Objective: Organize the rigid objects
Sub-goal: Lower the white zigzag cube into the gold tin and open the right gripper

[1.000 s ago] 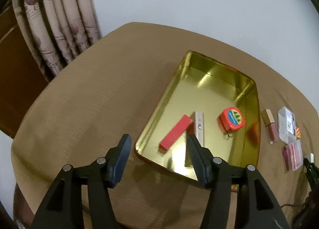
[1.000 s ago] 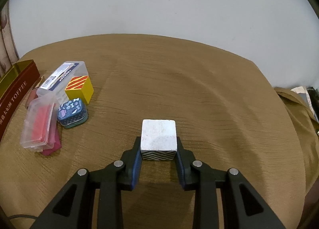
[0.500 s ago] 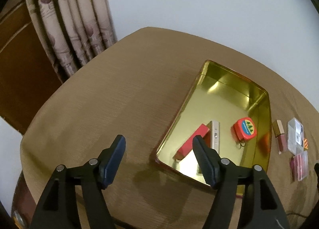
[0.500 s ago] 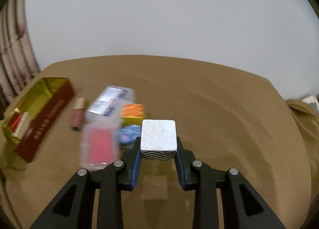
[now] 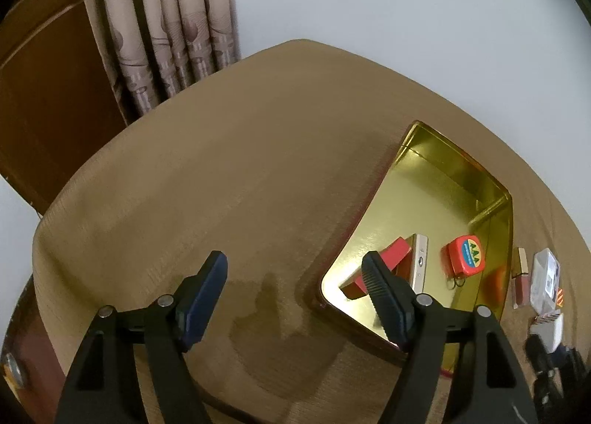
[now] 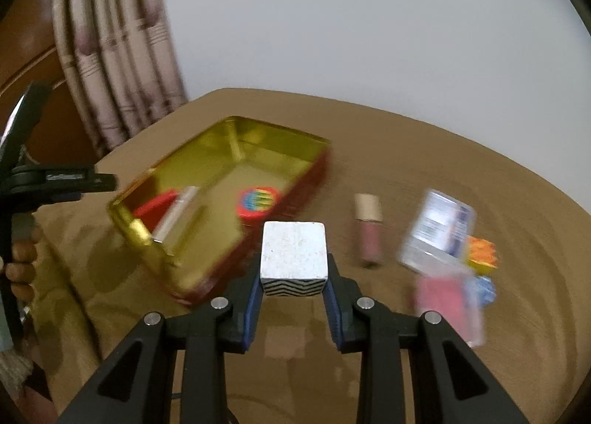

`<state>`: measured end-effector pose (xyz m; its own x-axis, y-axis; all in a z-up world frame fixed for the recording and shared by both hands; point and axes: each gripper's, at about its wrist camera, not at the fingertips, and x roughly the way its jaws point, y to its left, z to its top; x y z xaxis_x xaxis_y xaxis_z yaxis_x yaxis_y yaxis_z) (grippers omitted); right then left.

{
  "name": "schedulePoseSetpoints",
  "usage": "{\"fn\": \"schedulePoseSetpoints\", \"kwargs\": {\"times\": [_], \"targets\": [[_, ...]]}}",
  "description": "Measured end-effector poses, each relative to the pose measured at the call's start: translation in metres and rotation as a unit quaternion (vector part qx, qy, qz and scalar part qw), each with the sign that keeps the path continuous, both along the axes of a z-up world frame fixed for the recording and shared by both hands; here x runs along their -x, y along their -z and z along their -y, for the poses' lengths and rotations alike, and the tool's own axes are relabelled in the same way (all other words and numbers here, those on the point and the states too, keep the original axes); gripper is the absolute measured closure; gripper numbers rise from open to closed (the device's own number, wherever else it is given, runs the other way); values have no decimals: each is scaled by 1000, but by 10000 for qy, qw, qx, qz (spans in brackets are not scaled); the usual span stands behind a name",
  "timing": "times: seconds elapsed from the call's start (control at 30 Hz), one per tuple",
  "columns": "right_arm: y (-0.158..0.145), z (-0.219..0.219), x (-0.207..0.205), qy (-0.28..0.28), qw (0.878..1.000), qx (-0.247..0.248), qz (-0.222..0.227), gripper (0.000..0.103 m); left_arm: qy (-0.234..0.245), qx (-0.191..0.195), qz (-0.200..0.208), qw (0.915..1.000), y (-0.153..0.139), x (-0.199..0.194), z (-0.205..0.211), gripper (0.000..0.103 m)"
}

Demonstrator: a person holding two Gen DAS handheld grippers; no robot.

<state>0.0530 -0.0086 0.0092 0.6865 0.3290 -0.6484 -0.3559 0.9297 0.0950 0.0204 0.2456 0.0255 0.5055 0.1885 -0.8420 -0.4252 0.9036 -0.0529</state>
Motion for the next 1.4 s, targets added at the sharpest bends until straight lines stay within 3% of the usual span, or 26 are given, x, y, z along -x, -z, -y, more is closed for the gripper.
{"fn": "schedulePoseSetpoints", "kwargs": {"times": [0.3, 1.13, 1.23, 1.33, 1.4], "targets": [[-3, -60, -28, -450, 9988, 172, -88, 73, -22, 37, -47, 10000, 0, 0, -3, 31], [18, -90, -46, -560, 9973, 382, -288, 72, -71, 76, -170, 9998, 4, -4, -3, 30], [16, -86, -45, -517, 9979, 294, -274, 69, -56, 65, -169, 9998, 4, -5, -1, 30], [13, -82, -41, -515, 9981, 235, -235, 58, -57, 61, -182, 9998, 5, -5, 2, 30], [9, -80, -37, -462, 9984, 279, -161, 58, -58, 46, -184, 9998, 5, -5, 3, 30]]}}
